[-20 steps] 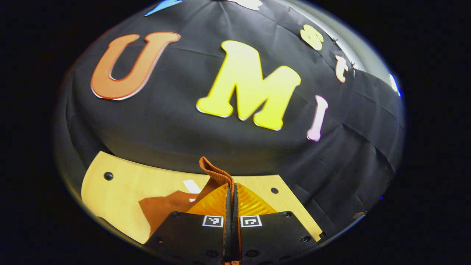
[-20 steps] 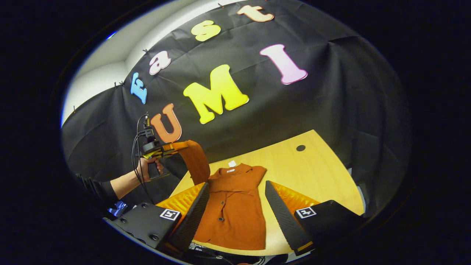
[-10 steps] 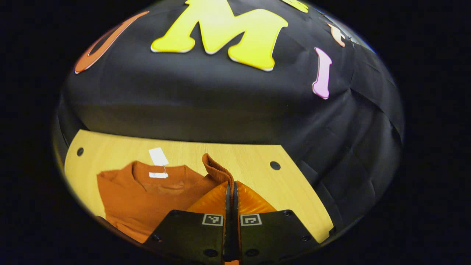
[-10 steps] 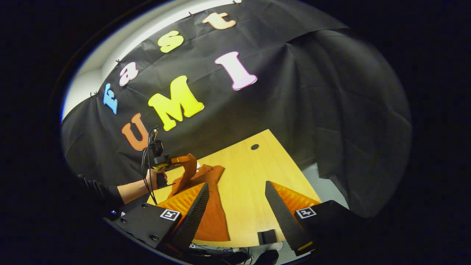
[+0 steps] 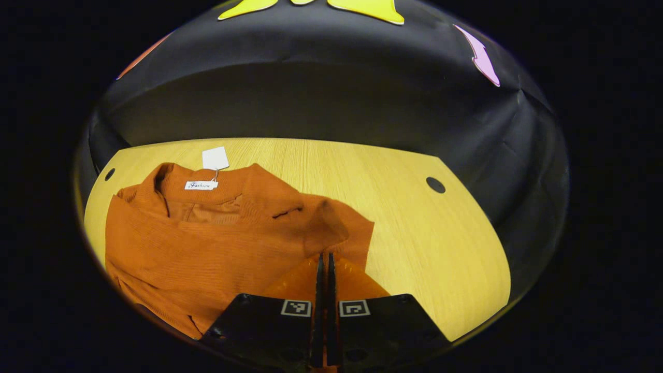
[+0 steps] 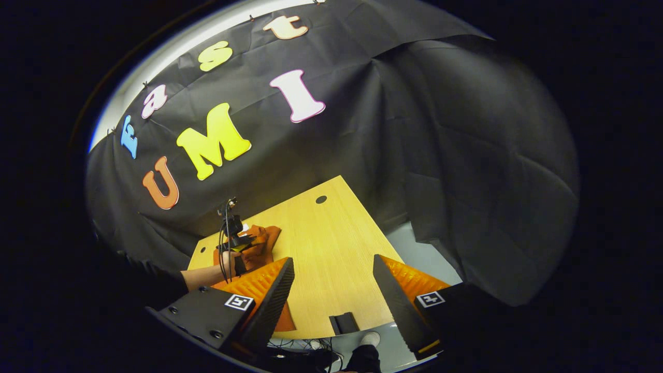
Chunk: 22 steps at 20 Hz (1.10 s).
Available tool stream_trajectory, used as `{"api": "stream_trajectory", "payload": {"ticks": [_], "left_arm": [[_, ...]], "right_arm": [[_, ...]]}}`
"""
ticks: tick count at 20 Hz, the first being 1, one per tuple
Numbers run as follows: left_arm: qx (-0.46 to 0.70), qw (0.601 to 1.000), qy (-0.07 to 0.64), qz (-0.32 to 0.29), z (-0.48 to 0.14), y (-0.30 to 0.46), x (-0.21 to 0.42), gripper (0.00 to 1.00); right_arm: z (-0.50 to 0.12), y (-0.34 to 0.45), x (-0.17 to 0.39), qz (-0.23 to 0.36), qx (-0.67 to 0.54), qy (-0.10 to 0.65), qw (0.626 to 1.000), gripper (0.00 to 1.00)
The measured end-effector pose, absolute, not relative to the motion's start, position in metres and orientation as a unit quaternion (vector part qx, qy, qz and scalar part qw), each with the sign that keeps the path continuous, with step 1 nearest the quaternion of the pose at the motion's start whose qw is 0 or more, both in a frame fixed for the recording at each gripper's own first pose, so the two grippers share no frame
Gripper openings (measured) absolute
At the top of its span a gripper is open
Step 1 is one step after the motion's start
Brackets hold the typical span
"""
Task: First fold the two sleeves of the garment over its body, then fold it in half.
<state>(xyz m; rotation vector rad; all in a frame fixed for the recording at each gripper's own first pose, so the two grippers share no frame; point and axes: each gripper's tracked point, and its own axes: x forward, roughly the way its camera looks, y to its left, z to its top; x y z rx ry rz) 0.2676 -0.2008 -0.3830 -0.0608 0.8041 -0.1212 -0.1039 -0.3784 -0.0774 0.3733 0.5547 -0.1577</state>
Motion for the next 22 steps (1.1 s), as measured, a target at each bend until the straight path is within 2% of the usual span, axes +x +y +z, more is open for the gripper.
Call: {"api": "stream_trajectory", "payload": {"ticks": [2, 3, 7, 8, 12, 13, 14, 16, 19, 20, 22], "left_arm": [[-0.038, 0.918, 0.388, -0.065, -0.381, -0.204, 0.265, 0.13], [-0.043, 0.919, 0.386, -0.069, -0.375, -0.206, 0.261, 0.23], [-0.046, 0.934, 0.346, -0.076, -0.326, -0.190, 0.240, 0.95], [-0.042, 0.939, 0.332, -0.082, -0.308, -0.180, 0.230, 0.99], [-0.027, 0.963, 0.256, -0.081, -0.221, -0.118, 0.184, 0.99], [-0.027, 0.969, 0.235, -0.074, -0.197, -0.103, 0.168, 0.99], [-0.028, 0.974, 0.215, -0.068, -0.176, -0.084, 0.151, 0.99], [-0.024, 0.982, 0.177, -0.054, -0.145, -0.044, 0.118, 0.98], [0.004, 0.989, 0.142, -0.030, -0.110, 0.011, 0.064, 0.98], [0.007, 0.991, 0.134, -0.022, -0.103, 0.025, 0.047, 0.98], [0.013, 0.992, 0.123, -0.001, -0.094, 0.053, 0.015, 0.98]], "right_arm": [[-0.065, -0.367, -0.097, -0.065, 0.158, 0.255, 0.952, 0.98], [-0.058, -0.356, -0.092, -0.058, 0.149, 0.244, 0.957, 0.98], [-0.024, -0.292, -0.068, -0.009, 0.136, 0.199, 0.970, 0.98], [-0.016, -0.274, -0.062, 0.005, 0.134, 0.185, 0.974, 0.98], [0.007, -0.200, -0.041, 0.059, 0.111, 0.140, 0.982, 0.98], [0.008, -0.182, -0.037, 0.074, 0.107, 0.135, 0.982, 0.94], [0.007, -0.159, -0.034, 0.098, 0.109, 0.133, 0.980, 0.98], [-0.008, -0.122, -0.028, 0.131, 0.129, 0.147, 0.972, 0.98], [-0.032, -0.093, -0.022, 0.135, 0.144, 0.167, 0.966, 0.94], [-0.039, -0.084, -0.022, 0.136, 0.139, 0.172, 0.966, 0.98], [-0.052, -0.066, -0.025, 0.137, 0.128, 0.183, 0.965, 0.98]]}}
